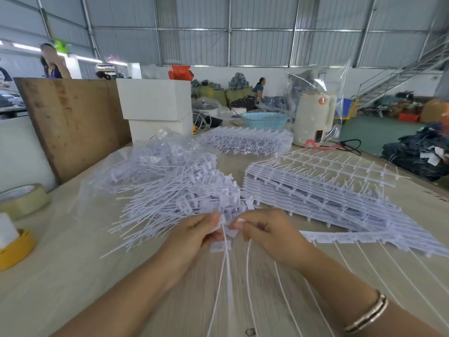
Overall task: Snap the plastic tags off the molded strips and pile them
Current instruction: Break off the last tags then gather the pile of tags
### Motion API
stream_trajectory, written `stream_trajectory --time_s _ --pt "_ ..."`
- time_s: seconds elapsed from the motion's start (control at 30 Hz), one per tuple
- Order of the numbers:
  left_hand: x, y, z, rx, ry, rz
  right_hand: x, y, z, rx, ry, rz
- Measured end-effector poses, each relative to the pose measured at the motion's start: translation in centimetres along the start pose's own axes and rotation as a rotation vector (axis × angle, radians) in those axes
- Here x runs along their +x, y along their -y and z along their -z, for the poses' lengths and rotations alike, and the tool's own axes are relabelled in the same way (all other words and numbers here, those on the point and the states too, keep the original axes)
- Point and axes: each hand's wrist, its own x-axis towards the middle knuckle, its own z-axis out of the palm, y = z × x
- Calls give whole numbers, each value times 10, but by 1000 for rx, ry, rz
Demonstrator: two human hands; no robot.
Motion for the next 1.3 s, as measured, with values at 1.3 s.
stream_trajectory --time_s 1.3 --pt "0 2 1 -72 -2 33 -1 1 -2 157 -13 -7"
